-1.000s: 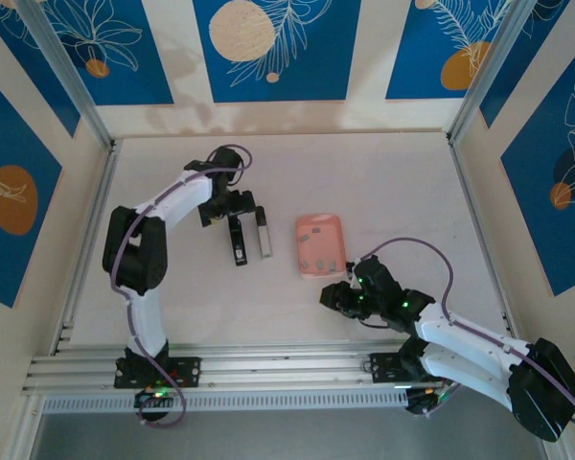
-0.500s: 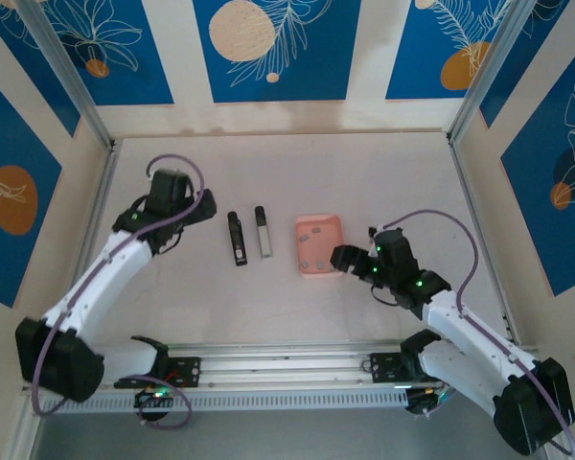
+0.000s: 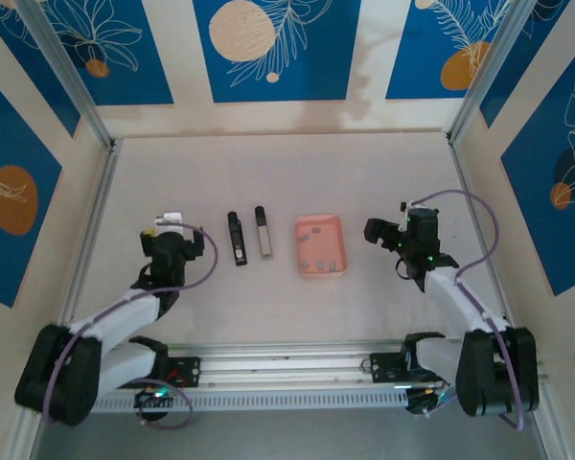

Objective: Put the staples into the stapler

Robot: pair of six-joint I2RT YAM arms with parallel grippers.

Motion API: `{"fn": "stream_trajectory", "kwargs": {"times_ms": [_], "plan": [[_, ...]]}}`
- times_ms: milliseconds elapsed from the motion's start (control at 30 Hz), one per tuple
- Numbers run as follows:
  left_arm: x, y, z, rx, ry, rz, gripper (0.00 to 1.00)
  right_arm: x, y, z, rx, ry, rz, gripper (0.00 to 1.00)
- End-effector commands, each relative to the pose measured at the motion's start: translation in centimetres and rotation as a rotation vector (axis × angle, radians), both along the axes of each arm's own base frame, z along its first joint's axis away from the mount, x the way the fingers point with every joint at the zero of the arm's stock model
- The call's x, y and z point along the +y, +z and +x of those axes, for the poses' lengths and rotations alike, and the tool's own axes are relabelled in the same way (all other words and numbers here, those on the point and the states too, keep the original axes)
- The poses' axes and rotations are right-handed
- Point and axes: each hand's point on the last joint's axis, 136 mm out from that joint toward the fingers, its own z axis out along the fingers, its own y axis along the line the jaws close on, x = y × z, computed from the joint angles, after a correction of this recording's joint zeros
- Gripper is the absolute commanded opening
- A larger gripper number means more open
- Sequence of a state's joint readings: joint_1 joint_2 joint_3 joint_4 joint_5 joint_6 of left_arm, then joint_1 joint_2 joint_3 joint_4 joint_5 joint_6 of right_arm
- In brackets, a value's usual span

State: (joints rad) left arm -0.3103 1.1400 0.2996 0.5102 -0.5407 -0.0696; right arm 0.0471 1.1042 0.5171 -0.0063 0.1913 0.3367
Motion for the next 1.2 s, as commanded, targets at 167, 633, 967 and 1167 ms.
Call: {"fn": "stream_trajectory", "kwargs": {"times_ms": [167,633,967,1167], "plan": [[-0.1,0.4,2.7,-0.258,-0.061,0.126,1.0,-1.6,0.2,2.5,-0.237,0.092,-0.179,0.99],[1.0,-3.0,6.0,-0.048,-0.181,-0.106,1.0,1.7,0.3,4.6,-0.307,0.322,-0.223,0.99],[1.0,-2.8,6.0,-0.058,-0.182,-0.101,1.0,3.9,0.5,5.7,-0.348,0.355,-0.165,0.99],[1.0,-2.9,6.0,-0.053,-0.184,-0.1,1.0,1.4,-0.8,7.0,-0.292,0.266,-0.076,0.99]]}}
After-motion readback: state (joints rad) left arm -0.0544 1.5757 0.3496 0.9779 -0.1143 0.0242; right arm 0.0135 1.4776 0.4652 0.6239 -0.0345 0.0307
